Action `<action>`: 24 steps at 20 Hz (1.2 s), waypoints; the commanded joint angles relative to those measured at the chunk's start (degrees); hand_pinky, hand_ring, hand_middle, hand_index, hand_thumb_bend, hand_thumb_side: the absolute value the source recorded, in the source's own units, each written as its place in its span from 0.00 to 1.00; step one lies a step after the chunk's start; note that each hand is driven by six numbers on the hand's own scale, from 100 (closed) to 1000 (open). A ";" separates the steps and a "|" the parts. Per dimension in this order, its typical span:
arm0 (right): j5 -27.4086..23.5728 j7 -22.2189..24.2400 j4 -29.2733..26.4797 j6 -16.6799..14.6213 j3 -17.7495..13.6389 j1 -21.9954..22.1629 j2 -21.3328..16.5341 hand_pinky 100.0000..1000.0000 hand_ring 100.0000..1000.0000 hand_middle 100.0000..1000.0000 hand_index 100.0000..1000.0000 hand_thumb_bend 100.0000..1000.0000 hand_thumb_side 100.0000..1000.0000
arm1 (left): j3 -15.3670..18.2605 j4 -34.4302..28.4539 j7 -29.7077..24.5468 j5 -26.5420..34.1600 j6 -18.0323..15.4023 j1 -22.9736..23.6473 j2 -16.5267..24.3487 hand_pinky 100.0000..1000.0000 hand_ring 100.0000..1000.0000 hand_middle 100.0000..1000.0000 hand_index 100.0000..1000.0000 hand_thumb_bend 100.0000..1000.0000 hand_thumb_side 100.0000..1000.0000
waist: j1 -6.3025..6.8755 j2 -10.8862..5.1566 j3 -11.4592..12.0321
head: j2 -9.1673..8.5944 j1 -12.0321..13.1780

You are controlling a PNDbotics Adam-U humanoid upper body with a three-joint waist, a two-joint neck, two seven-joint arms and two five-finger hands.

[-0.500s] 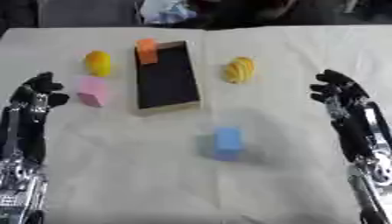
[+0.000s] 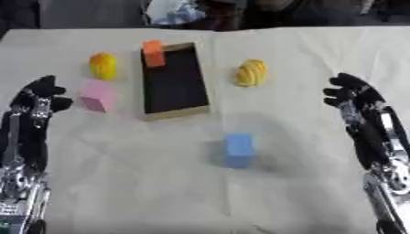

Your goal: Pick up objects on the table and place them in the box.

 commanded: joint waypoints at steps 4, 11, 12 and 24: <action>0.36 0.16 -0.53 -0.06 -0.11 -0.44 -0.49 0.77 0.76 0.76 0.83 0.00 0.44 | 0.74 -1.62 -1.54 -2.24 -0.27 -0.62 3.57 0.68 0.56 0.57 0.77 0.64 0.63 | 0.28 -1.65 -0.10 | 0.27 0.12; 0.49 0.09 -0.35 -0.04 -0.20 -0.15 -0.71 0.77 0.76 0.76 0.83 0.00 0.45 | 3.81 -1.16 -10.67 -12.62 0.61 -2.87 17.82 0.70 0.59 0.62 0.80 0.59 0.41 | 0.82 -1.84 -0.01 | 0.27 -0.35; 0.50 0.11 -0.33 -0.04 -0.17 -0.13 -0.74 0.77 0.76 0.76 0.83 0.00 0.45 | 3.91 -0.40 -12.03 -13.83 0.50 -3.43 20.28 0.71 0.60 0.62 0.80 0.59 0.39 | 0.91 -1.85 -0.03 | 0.27 -0.47; 0.50 0.58 -0.15 -0.01 0.25 0.10 -1.16 0.77 0.76 0.76 0.83 0.00 0.45 | -5.77 15.44 -33.67 -27.07 -8.28 -15.39 42.18 0.77 0.74 0.76 0.85 0.62 0.30 | 1.76 -2.09 -1.07 | 0.27 -0.17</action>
